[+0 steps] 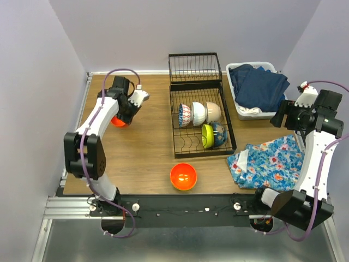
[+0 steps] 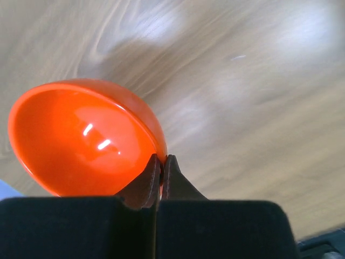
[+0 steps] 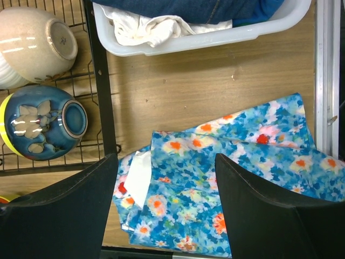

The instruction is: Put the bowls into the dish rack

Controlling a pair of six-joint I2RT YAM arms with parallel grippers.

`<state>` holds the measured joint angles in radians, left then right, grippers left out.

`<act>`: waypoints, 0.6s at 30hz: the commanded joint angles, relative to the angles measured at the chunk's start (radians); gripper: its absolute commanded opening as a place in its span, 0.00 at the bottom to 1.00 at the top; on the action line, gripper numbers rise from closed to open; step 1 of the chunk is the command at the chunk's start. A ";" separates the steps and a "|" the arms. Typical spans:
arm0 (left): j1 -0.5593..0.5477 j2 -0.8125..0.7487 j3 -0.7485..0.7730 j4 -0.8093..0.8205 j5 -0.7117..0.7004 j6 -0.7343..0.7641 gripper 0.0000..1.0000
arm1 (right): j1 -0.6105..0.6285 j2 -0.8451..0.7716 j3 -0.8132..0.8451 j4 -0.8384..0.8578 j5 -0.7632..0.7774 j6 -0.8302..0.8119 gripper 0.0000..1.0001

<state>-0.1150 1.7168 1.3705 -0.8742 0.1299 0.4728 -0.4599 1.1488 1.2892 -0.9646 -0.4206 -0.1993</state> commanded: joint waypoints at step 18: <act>-0.256 -0.355 -0.474 1.295 1.060 -1.209 0.02 | 0.000 -0.011 0.010 -0.066 0.074 0.011 0.80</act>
<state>-0.3515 1.3548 1.0241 -0.3187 0.9508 -0.2077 -0.4599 1.1336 1.2594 -0.9901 -0.4011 -0.1913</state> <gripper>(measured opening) 0.017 0.803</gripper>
